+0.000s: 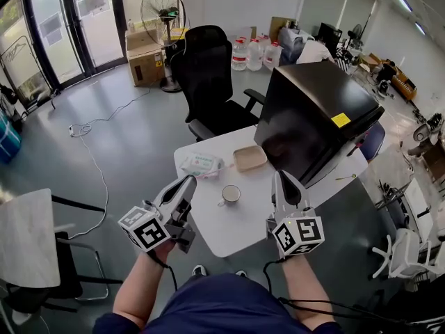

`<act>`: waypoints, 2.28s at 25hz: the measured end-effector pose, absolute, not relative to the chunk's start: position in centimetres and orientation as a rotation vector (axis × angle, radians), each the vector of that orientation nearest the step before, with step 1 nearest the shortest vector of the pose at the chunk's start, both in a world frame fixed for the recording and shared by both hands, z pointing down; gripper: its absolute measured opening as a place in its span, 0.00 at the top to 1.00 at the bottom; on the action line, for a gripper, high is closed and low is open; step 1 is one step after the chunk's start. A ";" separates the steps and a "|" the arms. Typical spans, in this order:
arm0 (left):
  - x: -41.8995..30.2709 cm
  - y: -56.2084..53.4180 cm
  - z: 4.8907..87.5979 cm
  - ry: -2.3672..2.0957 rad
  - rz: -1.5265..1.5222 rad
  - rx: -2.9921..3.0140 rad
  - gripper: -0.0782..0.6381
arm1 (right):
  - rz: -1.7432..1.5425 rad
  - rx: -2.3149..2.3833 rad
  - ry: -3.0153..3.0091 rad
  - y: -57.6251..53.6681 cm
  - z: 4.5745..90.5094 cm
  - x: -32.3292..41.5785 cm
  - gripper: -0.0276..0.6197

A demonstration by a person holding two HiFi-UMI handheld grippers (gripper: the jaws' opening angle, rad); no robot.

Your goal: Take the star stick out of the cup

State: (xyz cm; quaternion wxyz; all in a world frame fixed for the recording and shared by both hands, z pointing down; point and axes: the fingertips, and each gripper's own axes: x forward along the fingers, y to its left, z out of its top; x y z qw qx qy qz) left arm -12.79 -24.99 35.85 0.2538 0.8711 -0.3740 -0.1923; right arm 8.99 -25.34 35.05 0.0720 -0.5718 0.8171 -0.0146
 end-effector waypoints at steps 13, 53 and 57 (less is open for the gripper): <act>-12.5 -25.3 36.6 -1.002 -0.509 2.347 0.88 | -0.053 -1.762 2.474 -25.3 36.1 9.4 0.95; -12.1 -25.0 37.1 -0.943 -0.491 2.344 0.88 | -0.061 -1.759 2.545 -24.6 37.3 8.8 0.95; -12.1 -25.2 37.1 -0.942 -0.495 2.342 0.88 | -0.067 -1.763 2.546 -24.7 37.4 8.9 0.95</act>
